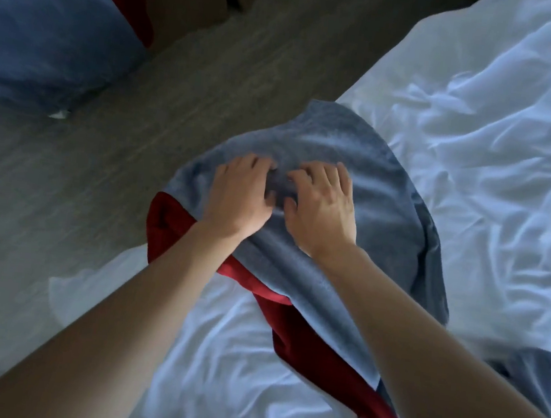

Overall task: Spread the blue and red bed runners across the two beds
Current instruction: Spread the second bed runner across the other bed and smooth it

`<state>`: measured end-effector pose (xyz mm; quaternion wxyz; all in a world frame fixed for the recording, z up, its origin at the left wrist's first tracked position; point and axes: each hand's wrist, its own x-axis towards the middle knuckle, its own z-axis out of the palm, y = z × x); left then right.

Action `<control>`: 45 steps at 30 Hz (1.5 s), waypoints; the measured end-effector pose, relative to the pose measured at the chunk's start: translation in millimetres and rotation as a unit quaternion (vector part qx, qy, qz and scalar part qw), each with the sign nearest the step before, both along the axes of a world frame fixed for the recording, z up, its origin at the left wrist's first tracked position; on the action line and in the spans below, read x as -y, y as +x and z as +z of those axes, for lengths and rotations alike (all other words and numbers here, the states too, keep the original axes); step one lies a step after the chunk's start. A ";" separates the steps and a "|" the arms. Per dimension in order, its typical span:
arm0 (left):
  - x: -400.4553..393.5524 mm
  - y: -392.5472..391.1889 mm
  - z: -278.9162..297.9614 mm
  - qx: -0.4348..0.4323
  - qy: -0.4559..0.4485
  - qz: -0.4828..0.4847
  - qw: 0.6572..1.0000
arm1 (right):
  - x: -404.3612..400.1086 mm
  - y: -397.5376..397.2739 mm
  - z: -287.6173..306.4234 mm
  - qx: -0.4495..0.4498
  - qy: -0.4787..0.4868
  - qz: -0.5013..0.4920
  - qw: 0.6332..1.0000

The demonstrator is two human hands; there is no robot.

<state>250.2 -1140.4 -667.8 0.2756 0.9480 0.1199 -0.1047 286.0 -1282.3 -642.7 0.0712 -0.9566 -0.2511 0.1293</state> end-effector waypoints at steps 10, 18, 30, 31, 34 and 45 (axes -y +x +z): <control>38.3 -67.7 19.2 0.041 0.037 -0.048 0.997 | 53.0 -91.3 27.1 0.051 0.048 -0.056 0.996; 116.3 -145.5 45.5 0.072 0.051 -0.108 0.990 | 114.0 -178.0 36.1 0.109 0.093 -0.056 0.988; 289.3 -174.1 87.0 0.124 -0.035 -0.274 0.953 | 301.3 -225.3 83.7 0.104 -0.047 -0.228 0.967; 302.6 -173.4 87.7 0.126 -0.035 -0.296 0.946 | 315.0 -228.7 83.7 0.103 -0.056 -0.252 0.961; 337.4 -167.3 88.7 0.140 -0.032 -0.345 0.928 | 344.6 -240.2 81.1 0.108 -0.059 -0.309 0.943; 432.8 -142.5 87.7 0.185 -0.015 -0.442 0.877 | 435.8 -276.5 57.3 -0.035 -0.149 -0.565 0.811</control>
